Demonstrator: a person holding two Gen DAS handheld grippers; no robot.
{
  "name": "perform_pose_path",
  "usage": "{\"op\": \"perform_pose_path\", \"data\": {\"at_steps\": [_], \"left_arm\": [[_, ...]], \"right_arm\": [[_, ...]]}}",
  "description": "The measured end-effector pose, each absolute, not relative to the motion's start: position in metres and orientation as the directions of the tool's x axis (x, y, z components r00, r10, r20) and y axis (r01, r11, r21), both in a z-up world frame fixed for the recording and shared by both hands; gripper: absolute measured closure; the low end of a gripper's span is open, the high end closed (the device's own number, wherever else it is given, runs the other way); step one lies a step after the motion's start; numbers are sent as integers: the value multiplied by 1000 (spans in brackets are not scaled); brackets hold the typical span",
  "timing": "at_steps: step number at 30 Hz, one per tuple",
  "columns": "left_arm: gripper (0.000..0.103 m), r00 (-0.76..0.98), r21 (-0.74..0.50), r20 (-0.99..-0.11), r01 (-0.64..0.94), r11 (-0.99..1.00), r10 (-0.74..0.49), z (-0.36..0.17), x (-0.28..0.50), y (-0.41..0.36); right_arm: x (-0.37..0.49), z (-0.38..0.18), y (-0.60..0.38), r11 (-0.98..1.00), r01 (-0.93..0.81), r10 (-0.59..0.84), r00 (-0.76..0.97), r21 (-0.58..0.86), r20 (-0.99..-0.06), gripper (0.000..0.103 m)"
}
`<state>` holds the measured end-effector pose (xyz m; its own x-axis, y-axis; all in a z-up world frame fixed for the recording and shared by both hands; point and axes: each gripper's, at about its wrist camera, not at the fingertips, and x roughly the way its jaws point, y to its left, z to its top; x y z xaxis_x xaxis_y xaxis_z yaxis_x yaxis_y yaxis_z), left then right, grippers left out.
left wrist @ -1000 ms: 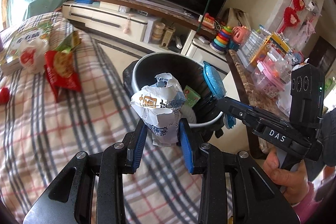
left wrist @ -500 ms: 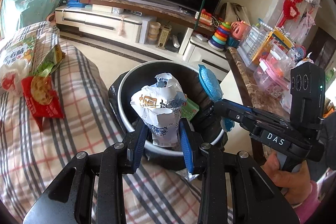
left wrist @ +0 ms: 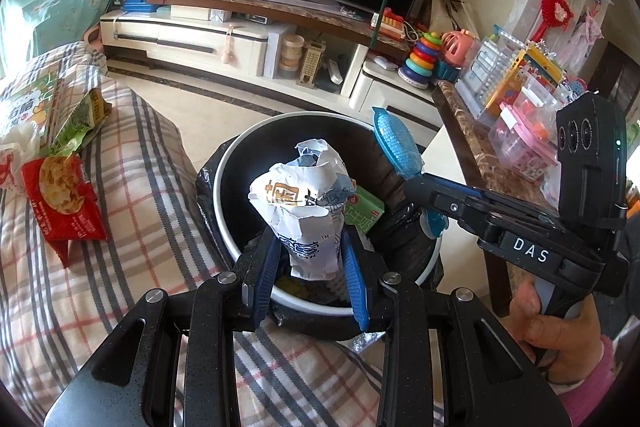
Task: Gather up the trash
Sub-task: 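Carry the white wrapper and blue brush over the black bin, then open both grippers to drop the wrapper and brush into the bin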
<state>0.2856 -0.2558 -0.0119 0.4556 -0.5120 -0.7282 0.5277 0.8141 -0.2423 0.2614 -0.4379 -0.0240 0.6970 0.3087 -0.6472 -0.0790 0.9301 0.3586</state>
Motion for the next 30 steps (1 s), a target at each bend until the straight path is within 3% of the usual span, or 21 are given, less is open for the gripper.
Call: {"op": "perform_pose_path", "data": {"at_steps": [20,23,25,28,30], "left_arm": [[72,442,-250,-743,513,821,-502,-26,303,-260],[58,450,-237,-750,501,833,-484,-27,303,-262],[46,449,-244,-751,493,835,-484,-28,304,-260],[39,454,-259,-745,479,839,-489,-27,301,-254],[39,461,-262,-739,475,840,-491,-25,298,-249]], "right_arm": [[275,-33,-440,939,-70,296,668,338,-683,83],[277,-35,-444,933,-59,302,662,355,-686,78],[278,-35,-447,927,-50,311,658,372,-686,68],[274,-32,-449,927,-47,305,671,372,-675,55],[272,-29,-449,925,-48,307,677,376,-669,54]]}}
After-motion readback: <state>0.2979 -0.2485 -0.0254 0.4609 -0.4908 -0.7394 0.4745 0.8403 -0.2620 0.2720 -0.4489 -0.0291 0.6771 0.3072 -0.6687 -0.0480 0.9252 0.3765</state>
